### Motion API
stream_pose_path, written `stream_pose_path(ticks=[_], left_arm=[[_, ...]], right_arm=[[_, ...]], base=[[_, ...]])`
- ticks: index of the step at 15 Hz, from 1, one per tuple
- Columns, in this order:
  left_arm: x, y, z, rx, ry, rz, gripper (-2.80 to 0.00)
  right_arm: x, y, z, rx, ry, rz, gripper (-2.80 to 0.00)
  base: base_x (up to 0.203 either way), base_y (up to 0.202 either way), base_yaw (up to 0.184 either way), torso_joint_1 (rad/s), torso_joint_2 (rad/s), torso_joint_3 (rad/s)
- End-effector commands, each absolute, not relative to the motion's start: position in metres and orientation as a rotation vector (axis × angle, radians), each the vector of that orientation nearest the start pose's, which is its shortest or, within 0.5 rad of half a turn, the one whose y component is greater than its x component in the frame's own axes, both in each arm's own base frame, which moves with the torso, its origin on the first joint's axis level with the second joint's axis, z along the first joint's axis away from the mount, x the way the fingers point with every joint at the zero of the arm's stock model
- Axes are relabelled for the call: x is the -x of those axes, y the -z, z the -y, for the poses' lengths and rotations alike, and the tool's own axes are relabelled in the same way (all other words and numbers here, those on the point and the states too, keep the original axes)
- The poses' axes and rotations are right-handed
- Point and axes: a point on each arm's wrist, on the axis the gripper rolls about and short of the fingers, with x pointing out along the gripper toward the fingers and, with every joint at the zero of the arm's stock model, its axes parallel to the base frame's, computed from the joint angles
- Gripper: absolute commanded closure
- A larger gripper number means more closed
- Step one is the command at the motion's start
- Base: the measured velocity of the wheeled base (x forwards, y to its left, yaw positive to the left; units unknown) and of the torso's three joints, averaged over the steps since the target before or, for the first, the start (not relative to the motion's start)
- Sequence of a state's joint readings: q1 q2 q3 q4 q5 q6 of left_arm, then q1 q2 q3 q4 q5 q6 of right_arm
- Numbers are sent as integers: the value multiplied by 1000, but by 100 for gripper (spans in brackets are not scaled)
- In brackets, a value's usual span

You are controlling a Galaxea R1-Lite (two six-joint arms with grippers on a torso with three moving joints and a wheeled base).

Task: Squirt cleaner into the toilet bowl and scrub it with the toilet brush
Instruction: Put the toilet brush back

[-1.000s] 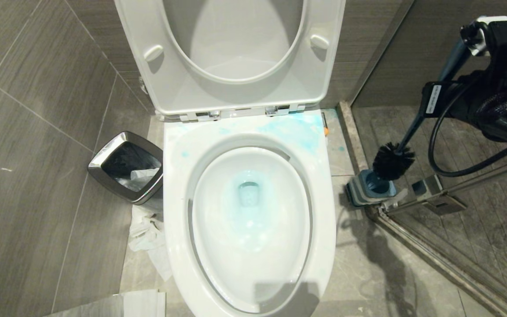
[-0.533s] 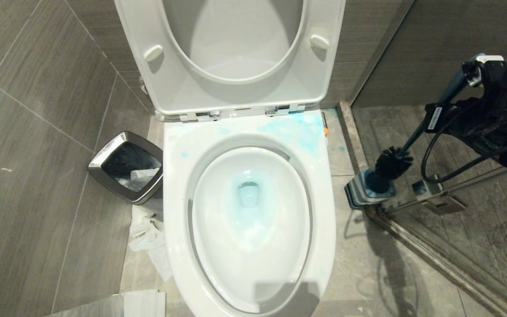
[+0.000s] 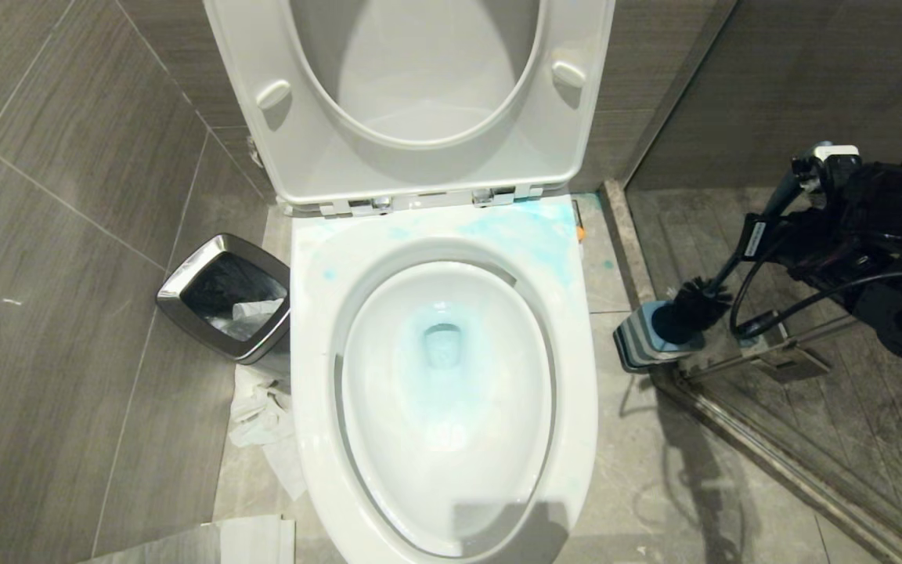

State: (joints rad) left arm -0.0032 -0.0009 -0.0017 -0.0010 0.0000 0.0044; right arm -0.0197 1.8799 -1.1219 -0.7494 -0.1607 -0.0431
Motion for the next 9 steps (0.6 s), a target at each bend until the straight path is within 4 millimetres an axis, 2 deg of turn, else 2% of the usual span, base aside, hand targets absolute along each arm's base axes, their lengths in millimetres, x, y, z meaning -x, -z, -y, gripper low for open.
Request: stream_pose_path(ticks=[1,9], left_arm=[[23,-76,0,-5,3,3,0],[23,-76,0,-5,3,3,0]], right_arm=[[-382,-203,15,48,182,-46,0],[-401,-177,14,49,170,-53,0]], base=[[0,0,0,0,0,0],[0,0,0,0,0,0]])
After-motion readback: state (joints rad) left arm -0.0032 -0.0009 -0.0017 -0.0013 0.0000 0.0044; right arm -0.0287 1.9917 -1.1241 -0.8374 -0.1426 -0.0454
